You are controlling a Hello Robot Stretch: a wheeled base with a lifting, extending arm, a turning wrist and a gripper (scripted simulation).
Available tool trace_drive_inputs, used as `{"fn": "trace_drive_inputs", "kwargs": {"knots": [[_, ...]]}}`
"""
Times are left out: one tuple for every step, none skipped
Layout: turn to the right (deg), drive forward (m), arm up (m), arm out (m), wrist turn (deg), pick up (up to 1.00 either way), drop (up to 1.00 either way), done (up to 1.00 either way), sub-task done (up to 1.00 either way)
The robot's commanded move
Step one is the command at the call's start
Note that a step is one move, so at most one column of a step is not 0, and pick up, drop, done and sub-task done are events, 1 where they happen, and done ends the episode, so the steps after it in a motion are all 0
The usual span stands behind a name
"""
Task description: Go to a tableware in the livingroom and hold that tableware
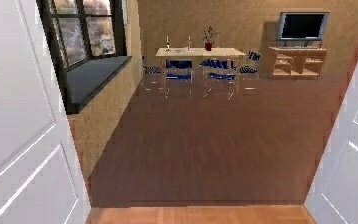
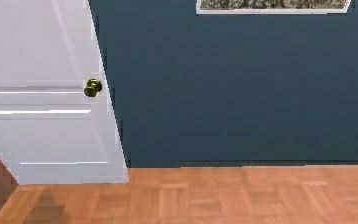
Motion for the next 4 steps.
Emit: {"fn": "trace_drive_inputs", "kwargs": {"knots": [[15.0, 0.0, 0.0, 0.0, 0.0, 0.0, 0.0, 0.0, 0.0], [0.0, 0.05, 0.0, 0.0, 0.0, 0.0, 0.0, 0.0, 0.0], [-15.0, 0.0, 0.0, 0.0, 0.0, 0.0, 0.0, 0.0, 0.0], [0.0, 1.0, 0.0, 0.0, 0.0, 0.0, 0.0, 0.0, 0.0]]}}
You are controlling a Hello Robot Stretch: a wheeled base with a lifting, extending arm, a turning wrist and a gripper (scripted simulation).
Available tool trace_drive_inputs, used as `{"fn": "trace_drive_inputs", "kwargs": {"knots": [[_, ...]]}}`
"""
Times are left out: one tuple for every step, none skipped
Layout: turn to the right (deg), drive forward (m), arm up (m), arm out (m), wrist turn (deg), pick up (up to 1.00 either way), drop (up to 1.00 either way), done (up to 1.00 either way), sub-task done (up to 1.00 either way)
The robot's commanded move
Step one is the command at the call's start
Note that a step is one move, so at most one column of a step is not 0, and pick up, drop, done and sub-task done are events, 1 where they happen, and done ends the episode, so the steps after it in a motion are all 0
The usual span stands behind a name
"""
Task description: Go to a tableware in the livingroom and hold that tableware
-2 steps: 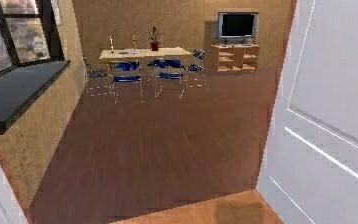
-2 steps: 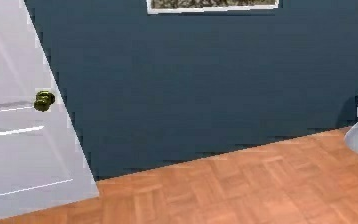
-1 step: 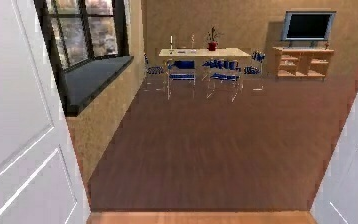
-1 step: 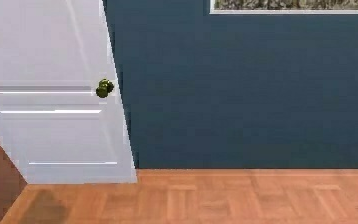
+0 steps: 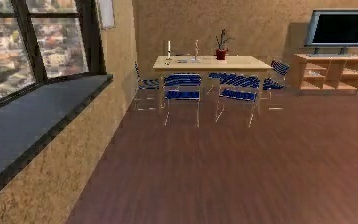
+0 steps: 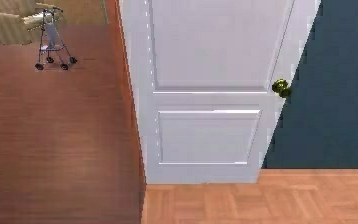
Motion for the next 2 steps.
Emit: {"fn": "trace_drive_inputs", "kwargs": {"knots": [[0.0, 1.0, 0.0, 0.0, 0.0, 0.0, 0.0, 0.0, 0.0], [0.0, 1.0, 0.0, 0.0, 0.0, 0.0, 0.0, 0.0, 0.0]]}}
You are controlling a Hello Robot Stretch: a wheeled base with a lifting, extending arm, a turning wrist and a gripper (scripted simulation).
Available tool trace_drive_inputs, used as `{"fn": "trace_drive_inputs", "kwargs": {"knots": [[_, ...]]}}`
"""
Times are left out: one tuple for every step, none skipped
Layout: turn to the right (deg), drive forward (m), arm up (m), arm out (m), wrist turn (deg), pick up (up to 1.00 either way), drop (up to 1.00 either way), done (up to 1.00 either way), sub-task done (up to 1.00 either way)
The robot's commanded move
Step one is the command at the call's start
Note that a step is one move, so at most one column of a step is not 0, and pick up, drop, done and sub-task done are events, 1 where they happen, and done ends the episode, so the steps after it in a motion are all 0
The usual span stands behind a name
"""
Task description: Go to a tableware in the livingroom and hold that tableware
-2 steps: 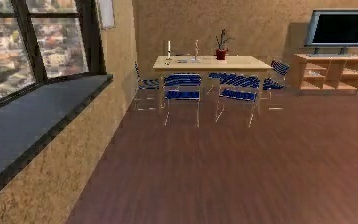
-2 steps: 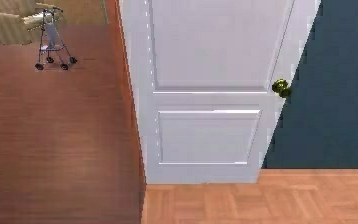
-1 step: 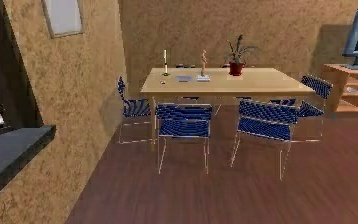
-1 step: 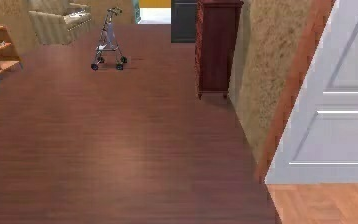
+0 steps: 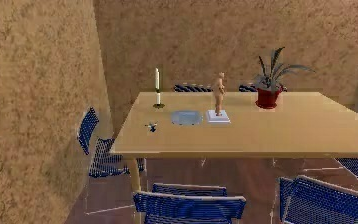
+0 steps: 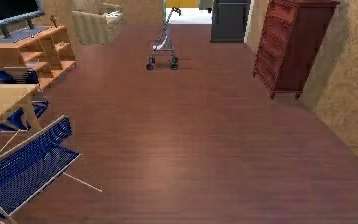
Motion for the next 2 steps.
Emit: {"fn": "trace_drive_inputs", "kwargs": {"knots": [[-45.0, 0.0, 0.0, 0.0, 0.0, 0.0, 0.0, 0.0, 0.0], [-39.0, 0.0, 0.0, 0.0, 0.0, 0.0, 0.0, 0.0, 0.0]]}}
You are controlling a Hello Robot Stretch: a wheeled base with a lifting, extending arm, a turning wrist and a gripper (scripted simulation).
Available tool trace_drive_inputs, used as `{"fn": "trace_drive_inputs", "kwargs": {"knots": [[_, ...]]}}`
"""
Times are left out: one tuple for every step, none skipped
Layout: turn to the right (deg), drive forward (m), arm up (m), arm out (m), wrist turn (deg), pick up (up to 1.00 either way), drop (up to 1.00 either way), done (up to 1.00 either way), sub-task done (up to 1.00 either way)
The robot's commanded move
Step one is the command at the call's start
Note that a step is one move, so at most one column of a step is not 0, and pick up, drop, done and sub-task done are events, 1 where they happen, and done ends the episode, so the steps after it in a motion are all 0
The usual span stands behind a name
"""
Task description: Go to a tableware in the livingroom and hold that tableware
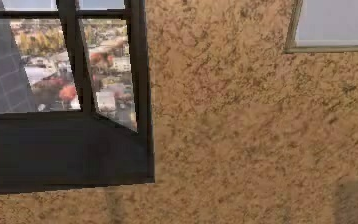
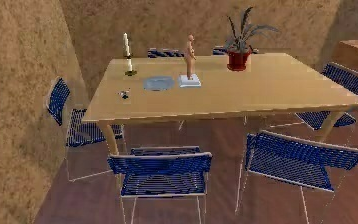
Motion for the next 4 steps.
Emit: {"fn": "trace_drive_inputs", "kwargs": {"knots": [[42.0, 0.0, 0.0, 0.0, 0.0, 0.0, 0.0, 0.0, 0.0], [0.0, 0.6, 0.0, 0.0, 0.0, 0.0, 0.0, 0.0, 0.0], [12.0, 0.0, 0.0, 0.0, 0.0, 0.0, 0.0, 0.0, 0.0], [0.0, 0.4, 0.0, 0.0, 0.0, 0.0, 0.0, 0.0, 0.0]]}}
